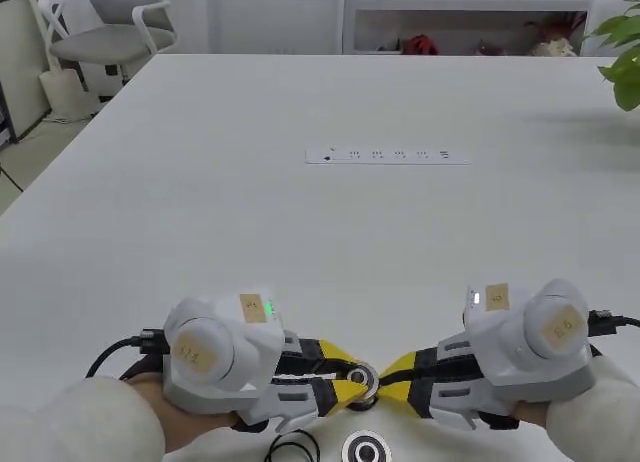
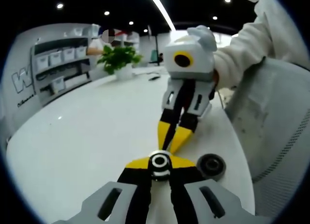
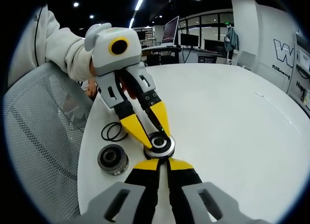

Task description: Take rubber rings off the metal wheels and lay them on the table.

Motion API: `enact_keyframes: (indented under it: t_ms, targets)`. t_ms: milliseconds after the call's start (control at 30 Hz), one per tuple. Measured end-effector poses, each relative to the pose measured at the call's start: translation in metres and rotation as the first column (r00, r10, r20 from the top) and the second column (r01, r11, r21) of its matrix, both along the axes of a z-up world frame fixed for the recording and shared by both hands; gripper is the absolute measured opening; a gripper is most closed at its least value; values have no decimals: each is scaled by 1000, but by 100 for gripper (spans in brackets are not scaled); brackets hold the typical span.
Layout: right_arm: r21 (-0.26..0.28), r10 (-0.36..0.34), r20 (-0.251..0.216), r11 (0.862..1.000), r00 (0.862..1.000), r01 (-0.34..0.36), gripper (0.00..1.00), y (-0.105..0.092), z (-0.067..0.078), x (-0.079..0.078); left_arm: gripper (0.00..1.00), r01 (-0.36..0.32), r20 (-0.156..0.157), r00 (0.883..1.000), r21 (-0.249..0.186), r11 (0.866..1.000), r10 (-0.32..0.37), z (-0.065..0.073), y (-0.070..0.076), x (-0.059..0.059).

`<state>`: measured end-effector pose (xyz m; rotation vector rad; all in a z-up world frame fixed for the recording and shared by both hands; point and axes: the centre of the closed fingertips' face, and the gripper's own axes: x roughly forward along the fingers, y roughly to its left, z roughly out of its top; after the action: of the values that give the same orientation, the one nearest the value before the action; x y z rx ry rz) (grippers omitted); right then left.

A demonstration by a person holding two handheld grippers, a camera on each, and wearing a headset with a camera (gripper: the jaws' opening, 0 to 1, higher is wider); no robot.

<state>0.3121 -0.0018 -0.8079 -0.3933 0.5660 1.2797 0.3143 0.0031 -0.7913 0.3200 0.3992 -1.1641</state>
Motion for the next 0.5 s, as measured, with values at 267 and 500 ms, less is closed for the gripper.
enact_keyframes:
  t_ms: [267,500]
  targets:
    - [-9,-47,-18,999,999,47,0,-2,1,4,14,6,4,1000,5,1000,-6,0,1,-1]
    - [-10,-88,-63,996,994,87,0,-3,1,4,14,10,8,1000,7,1000,-10,0,1,-3]
